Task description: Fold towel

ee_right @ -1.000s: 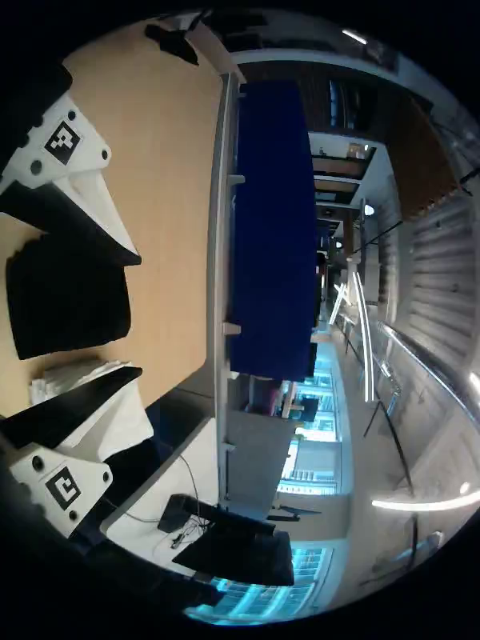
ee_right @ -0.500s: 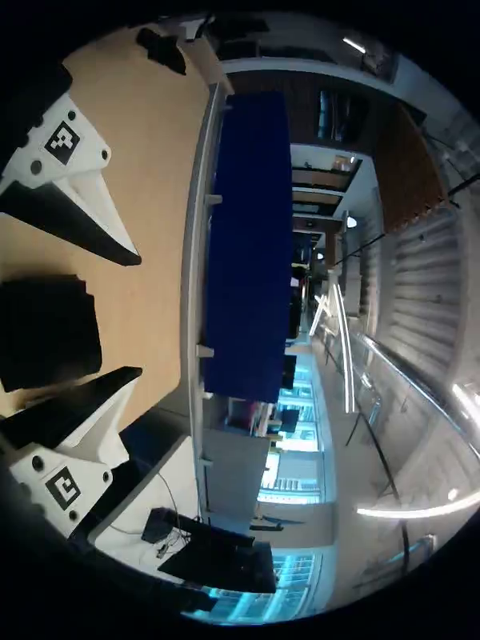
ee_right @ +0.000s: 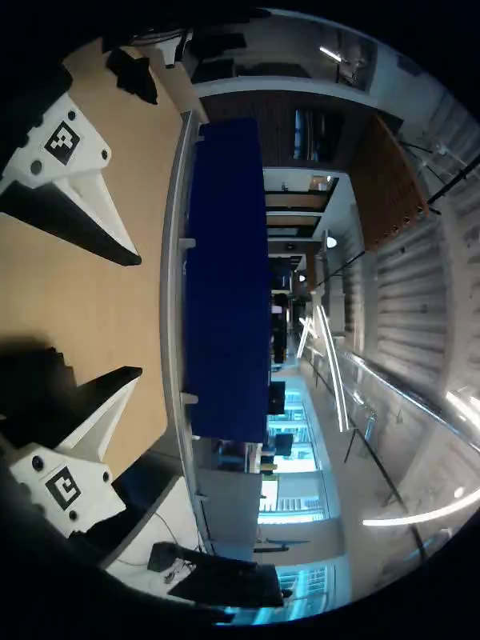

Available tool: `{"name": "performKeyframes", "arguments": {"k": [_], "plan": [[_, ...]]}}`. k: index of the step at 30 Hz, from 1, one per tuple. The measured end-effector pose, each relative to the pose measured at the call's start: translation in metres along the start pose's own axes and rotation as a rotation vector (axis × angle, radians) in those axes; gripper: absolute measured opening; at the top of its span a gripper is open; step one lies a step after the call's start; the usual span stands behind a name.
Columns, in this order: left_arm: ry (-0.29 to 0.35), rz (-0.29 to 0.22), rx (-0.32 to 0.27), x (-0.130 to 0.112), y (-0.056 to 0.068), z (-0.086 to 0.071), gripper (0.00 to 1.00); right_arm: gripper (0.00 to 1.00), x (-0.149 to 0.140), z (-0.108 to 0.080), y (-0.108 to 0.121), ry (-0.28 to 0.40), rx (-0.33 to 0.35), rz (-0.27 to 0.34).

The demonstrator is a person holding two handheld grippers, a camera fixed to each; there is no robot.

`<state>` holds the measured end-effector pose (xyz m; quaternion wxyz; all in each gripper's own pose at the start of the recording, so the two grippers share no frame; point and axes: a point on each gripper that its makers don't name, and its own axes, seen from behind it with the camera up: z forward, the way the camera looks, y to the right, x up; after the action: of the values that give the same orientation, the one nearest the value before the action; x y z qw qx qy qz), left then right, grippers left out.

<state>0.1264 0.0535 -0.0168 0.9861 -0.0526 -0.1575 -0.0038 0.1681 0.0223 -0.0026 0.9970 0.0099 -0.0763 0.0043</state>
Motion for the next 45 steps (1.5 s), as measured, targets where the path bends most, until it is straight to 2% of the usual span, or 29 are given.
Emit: {"name": "performKeyframes", "arguments": {"k": [6,9,18,27,36,45], "plan": [[0.036,-0.004,-0.001,0.010,-0.005,0.001,0.93,0.98,0.010,0.006,-0.031,0.028,0.025,0.021],[0.052,-0.010,0.001,0.015,-0.007,0.001,0.93,0.98,0.010,0.008,-0.040,0.026,0.031,0.021],[0.116,-0.040,0.007,0.025,-0.014,-0.002,0.93,0.98,0.013,0.009,-0.051,0.020,0.028,0.016],[0.174,-0.037,0.004,0.028,-0.014,0.000,0.93,0.98,0.013,0.006,-0.069,0.014,0.038,-0.006],[0.219,-0.045,0.020,0.017,-0.028,0.009,0.93,0.98,0.017,0.007,-0.084,0.035,0.042,-0.012],[0.251,0.007,0.029,-0.005,-0.028,0.021,0.93,0.98,0.012,0.007,-0.086,0.037,0.029,0.009]]}}
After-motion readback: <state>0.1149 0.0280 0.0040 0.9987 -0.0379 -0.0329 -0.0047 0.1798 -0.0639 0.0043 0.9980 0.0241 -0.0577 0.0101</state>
